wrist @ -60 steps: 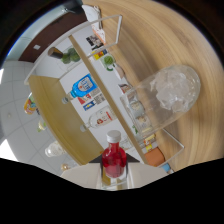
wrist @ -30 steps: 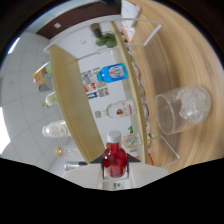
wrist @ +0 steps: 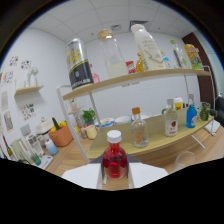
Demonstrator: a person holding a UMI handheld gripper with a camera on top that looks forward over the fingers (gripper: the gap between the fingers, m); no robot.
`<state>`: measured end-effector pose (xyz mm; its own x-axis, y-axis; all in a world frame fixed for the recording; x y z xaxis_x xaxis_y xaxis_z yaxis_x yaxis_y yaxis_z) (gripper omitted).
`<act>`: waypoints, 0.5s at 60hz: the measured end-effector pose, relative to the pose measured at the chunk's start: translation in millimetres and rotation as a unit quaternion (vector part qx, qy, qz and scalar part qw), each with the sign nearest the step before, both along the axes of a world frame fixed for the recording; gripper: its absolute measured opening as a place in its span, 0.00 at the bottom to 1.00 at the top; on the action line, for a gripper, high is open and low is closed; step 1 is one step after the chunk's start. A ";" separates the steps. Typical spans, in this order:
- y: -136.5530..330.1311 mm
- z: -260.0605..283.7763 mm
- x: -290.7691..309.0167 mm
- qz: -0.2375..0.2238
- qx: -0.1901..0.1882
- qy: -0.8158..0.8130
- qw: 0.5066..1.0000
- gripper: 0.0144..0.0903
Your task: Make me a cup of Vodka Sunrise.
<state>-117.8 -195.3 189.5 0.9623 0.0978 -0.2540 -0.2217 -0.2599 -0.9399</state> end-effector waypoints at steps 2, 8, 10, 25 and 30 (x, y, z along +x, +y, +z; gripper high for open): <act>1.5 -19.2 -5.4 0.002 -0.013 -0.023 1.000 0.26; 0.4 -73.0 -22.8 0.015 -0.056 -0.064 0.996 0.26; -0.4 -88.5 -27.5 0.018 -0.071 -0.074 0.995 0.26; -8.1 -158.0 -51.9 0.036 -0.143 -0.103 0.984 0.26; -11.7 -173.0 -52.6 0.035 -0.167 -0.107 0.979 0.26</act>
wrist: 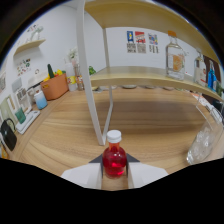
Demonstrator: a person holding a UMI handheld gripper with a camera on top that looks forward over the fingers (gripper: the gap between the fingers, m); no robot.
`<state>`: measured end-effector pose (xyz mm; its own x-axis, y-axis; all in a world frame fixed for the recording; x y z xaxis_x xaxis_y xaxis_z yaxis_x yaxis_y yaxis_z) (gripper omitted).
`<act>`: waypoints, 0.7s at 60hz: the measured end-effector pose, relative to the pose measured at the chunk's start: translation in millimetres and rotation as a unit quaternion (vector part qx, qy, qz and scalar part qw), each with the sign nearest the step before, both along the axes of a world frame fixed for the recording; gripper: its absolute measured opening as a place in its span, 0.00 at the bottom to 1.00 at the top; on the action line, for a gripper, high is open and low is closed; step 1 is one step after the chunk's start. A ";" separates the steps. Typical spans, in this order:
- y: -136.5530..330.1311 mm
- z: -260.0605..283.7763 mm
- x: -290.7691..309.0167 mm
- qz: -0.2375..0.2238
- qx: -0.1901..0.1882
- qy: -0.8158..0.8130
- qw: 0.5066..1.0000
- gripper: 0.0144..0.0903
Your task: Make me a cup of Vodka Sunrise.
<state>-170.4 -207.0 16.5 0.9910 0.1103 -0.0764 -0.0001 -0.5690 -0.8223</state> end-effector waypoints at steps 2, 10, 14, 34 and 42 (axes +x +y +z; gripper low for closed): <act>0.7 0.9 -0.1 -0.001 0.004 0.001 1.000 0.26; -2.1 0.1 1.5 -0.005 0.004 -0.010 1.000 0.27; -3.0 -0.9 2.2 -0.006 0.010 -0.016 1.000 0.28; -17.3 9.5 0.1 0.018 -0.008 -0.002 1.000 0.88; -26.2 57.3 10.8 0.020 0.024 0.006 0.999 0.93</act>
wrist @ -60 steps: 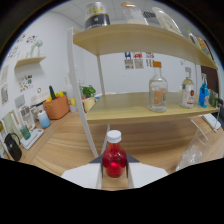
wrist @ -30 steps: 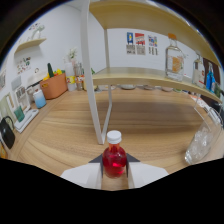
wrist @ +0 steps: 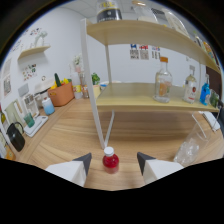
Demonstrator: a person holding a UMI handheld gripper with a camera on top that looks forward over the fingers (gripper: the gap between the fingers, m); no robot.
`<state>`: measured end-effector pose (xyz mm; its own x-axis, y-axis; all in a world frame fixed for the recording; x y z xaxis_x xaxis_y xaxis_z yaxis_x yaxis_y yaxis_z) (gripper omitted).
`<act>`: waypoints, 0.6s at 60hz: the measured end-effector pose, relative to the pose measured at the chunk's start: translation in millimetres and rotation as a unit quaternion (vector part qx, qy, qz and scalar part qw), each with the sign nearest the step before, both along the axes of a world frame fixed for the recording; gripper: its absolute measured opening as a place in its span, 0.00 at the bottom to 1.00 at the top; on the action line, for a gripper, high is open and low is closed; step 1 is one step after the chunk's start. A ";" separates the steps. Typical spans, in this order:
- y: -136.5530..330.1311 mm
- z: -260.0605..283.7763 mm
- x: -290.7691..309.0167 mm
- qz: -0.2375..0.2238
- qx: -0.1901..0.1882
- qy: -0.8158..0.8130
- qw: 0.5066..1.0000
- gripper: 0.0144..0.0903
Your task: Make me a cup of Vodka Sunrise.
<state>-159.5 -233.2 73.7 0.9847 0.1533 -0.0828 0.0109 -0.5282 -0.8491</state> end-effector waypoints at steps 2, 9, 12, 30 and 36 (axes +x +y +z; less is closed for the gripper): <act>-3.3 16.2 4.8 0.001 0.012 0.002 1.000 0.93; -17.0 70.2 27.0 0.001 0.057 -0.001 0.998 0.94; -24.9 87.7 41.1 -0.003 0.071 -0.006 0.997 0.95; -72.9 90.2 153.9 -0.062 0.052 -0.024 0.996 0.94; -82.8 84.3 188.0 -0.076 0.033 -0.027 0.996 0.93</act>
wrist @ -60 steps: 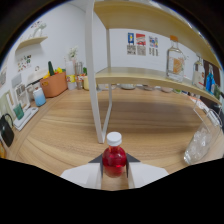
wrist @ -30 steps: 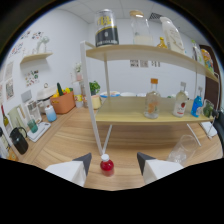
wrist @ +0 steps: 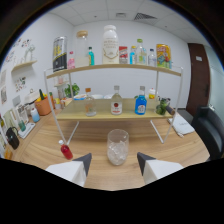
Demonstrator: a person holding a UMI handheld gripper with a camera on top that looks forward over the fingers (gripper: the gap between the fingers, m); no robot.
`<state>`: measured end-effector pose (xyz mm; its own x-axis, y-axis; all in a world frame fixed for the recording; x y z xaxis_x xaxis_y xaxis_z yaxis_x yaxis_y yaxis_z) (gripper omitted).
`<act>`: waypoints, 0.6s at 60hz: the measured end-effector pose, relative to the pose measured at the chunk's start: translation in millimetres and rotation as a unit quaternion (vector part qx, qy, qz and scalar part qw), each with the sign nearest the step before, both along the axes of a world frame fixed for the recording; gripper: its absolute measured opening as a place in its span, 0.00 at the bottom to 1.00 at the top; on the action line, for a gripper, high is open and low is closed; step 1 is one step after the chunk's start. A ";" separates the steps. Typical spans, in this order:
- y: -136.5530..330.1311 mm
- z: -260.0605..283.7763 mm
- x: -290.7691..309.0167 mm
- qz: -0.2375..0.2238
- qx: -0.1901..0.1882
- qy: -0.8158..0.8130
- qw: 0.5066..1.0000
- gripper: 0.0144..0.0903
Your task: Make me a cup of Vodka Sunrise.
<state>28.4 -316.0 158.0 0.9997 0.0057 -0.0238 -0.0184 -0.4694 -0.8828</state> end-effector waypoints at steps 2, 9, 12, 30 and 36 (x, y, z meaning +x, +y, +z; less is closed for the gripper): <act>-0.8 4.7 10.0 -0.004 0.001 0.001 1.000 0.93; 4.9 43.2 42.9 -0.015 0.016 0.006 1.000 0.93; 11.8 68.3 58.2 -0.020 0.031 0.006 0.999 0.94; 83.5 217.4 144.5 -0.033 0.131 0.013 0.991 0.93; 115.3 237.6 159.2 -0.028 0.155 0.012 0.987 0.93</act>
